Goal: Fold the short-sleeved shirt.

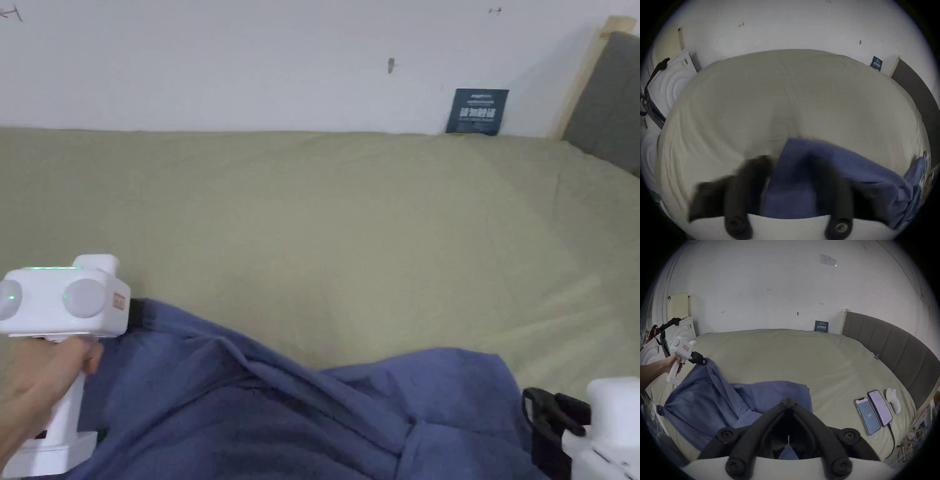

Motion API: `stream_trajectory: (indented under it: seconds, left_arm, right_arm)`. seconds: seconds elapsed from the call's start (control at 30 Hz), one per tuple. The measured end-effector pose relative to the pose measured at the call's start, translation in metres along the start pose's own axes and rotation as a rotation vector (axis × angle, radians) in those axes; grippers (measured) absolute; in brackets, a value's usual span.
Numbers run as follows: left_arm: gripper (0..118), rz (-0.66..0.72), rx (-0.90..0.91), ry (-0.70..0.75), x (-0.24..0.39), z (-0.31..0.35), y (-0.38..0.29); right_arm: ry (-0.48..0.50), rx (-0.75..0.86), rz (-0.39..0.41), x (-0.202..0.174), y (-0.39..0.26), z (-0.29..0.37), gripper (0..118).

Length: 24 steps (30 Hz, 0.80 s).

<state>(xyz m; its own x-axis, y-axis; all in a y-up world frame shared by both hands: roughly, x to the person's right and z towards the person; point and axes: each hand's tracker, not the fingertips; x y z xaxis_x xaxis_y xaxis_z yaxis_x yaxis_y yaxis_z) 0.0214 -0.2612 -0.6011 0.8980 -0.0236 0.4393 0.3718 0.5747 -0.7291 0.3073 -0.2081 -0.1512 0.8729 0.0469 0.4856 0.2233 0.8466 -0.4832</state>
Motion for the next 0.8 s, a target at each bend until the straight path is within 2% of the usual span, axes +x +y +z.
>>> stream_trajectory:
  seconds: [0.23,0.4,0.43,0.47,0.5,0.53,0.57,0.67,0.7,0.73,0.8]
  left_arm:
    - [0,-0.002,-0.026,0.000,0.000,0.000,-0.006]
    - [0,0.008,-0.036,-0.026,-0.008,-0.008,-0.006]
    - [0,0.009,-0.036,-0.029,-0.009,-0.009,-0.006]
    - [0,0.008,-0.035,-0.031,-0.009,-0.010,-0.006]
    - [0,0.006,-0.035,-0.033,-0.008,-0.010,-0.006]
    - [0,0.002,-0.034,-0.032,-0.008,-0.011,-0.006]
    - [0,-0.003,-0.032,-0.031,-0.008,-0.012,-0.007]
    - [0,-0.010,-0.029,-0.027,-0.008,-0.015,-0.007]
    - [0,-0.009,-0.030,-0.026,-0.008,-0.017,-0.007]
    - [0,-0.008,-0.028,-0.025,-0.007,-0.015,-0.007]
    - [0,-0.009,-0.024,-0.026,-0.008,-0.014,-0.007]
  right_arm:
    - [-0.021,-0.084,-0.042,0.029,0.018,-0.026,2]
    - [-0.004,-0.202,-0.045,0.055,0.041,-0.080,2]
    - [0.019,-0.242,-0.046,0.058,0.044,-0.093,12]
    - [0.048,-0.290,-0.060,0.062,0.048,-0.109,44]
    - [0.077,-0.353,-0.070,0.064,0.049,-0.126,88]
    - [0.104,-0.437,-0.071,0.064,0.048,-0.143,118]
    - [0.111,-0.443,-0.072,0.063,0.046,-0.153,116]
    - [0.086,-0.508,0.007,0.054,0.042,-0.190,107]
    - [0.085,-0.529,0.027,0.052,0.039,-0.201,99]
    - [0.080,-0.552,0.042,0.051,0.037,-0.209,82]
    - [0.076,-0.552,0.013,0.051,0.039,-0.211,78]
